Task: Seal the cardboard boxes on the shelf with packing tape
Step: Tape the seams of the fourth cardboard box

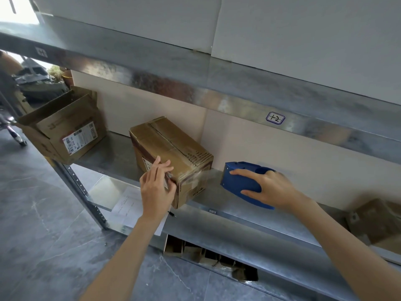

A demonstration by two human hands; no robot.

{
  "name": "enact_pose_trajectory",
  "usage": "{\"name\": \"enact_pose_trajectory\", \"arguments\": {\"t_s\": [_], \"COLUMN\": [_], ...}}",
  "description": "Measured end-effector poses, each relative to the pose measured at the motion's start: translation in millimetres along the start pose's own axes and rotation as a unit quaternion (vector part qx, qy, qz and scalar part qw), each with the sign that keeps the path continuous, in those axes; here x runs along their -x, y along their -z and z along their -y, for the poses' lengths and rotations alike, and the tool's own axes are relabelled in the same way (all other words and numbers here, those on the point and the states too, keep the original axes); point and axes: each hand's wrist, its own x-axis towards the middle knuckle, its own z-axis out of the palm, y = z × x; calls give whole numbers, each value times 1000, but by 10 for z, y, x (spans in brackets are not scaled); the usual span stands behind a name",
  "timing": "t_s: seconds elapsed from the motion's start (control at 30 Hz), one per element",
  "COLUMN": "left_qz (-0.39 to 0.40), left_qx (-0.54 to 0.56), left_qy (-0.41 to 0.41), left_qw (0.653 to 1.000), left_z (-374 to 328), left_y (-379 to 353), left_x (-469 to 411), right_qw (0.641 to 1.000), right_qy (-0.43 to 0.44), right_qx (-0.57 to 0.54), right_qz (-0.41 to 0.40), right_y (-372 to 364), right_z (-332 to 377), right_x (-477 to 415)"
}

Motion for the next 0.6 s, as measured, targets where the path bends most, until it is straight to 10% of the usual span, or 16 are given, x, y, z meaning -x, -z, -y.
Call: {"name": "enact_pose_trajectory", "arguments": {"t_s": [0.6], "left_qz": [13], "left_qx": [-12], "left_qy": [7], "left_qw": [1000], "left_z": [8], "left_y": [-5], "left_x": [-17], "right_qw": [1000], "right_qy": [1], "right_qx": [-10], "right_qz": [2], "right_y": [-19], "right_z": [8], "right_x": [6]}}
